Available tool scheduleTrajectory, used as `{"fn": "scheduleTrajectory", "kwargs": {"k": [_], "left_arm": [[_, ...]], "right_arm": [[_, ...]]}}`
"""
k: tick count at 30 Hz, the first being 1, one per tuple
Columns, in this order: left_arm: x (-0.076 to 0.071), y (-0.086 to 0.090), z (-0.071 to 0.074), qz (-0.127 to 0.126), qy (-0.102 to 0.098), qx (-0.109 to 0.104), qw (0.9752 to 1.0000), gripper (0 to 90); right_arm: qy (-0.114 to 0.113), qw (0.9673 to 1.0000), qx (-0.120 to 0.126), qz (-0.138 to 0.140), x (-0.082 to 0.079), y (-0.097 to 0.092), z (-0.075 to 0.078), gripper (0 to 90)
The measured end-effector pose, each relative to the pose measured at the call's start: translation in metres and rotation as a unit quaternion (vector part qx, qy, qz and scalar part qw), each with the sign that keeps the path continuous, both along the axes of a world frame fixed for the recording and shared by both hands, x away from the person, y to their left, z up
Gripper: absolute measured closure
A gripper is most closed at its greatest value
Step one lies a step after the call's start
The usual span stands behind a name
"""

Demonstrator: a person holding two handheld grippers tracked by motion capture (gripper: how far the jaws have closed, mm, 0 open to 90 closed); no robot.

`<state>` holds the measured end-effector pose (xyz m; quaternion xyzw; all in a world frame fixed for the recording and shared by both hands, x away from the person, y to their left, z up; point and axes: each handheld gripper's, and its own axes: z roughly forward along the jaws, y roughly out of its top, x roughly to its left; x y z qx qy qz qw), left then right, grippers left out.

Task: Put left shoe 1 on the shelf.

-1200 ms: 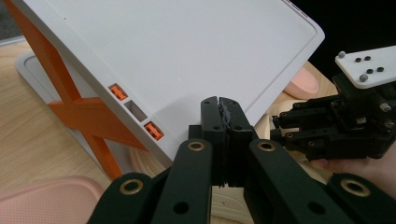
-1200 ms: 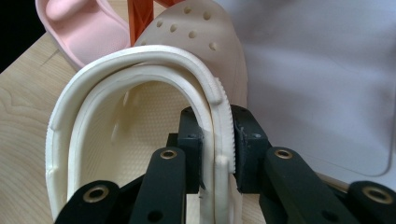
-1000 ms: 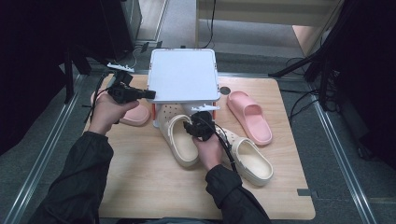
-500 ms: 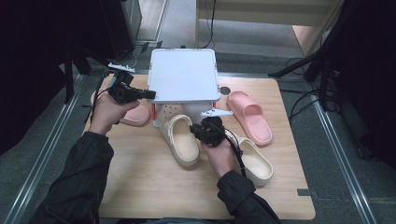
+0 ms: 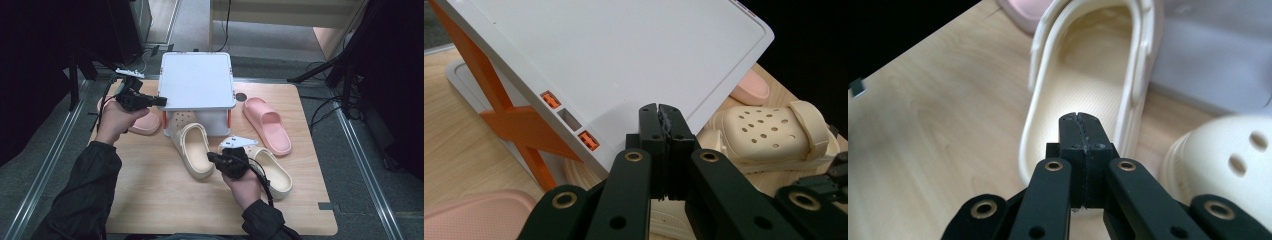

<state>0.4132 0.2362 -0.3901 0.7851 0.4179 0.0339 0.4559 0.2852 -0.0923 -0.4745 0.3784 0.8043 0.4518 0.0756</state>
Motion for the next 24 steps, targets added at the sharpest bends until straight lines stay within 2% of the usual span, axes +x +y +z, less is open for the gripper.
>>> {"fn": "scheduleTrajectory", "kwargs": {"k": [5, 9, 12, 17, 20, 24], "left_arm": [[0.000, -0.001, -0.001, -0.002, -0.001, -0.006, 1.0000, 89.4], [0.000, -0.002, -0.001, -0.001, -0.004, 0.000, 1.0000, 89.4], [0.000, -0.002, -0.001, -0.001, -0.004, -0.001, 1.0000, 89.4], [0.000, -0.002, -0.001, -0.001, -0.001, -0.003, 1.0000, 89.4], [0.000, -0.001, -0.001, -0.001, -0.002, -0.003, 1.0000, 89.4], [0.000, -0.002, -0.001, -0.003, -0.003, -0.004, 1.0000, 89.4]], "right_arm": [[0.003, 0.9999, 0.004, 0.015, -0.017, -0.006, -0.011, 90.0], [0.002, 0.9996, -0.009, 0.026, -0.025, -0.006, -0.020, 90.0], [0.013, 0.9989, -0.024, 0.038, -0.031, -0.006, -0.031, 90.0], [0.025, 0.9973, -0.052, 0.045, -0.029, -0.002, -0.043, 90.0], [0.019, 0.9973, -0.061, 0.035, -0.026, -0.001, -0.046, 90.0], [0.024, 0.9972, -0.064, 0.029, -0.024, 0.002, -0.050, 90.0]]}}
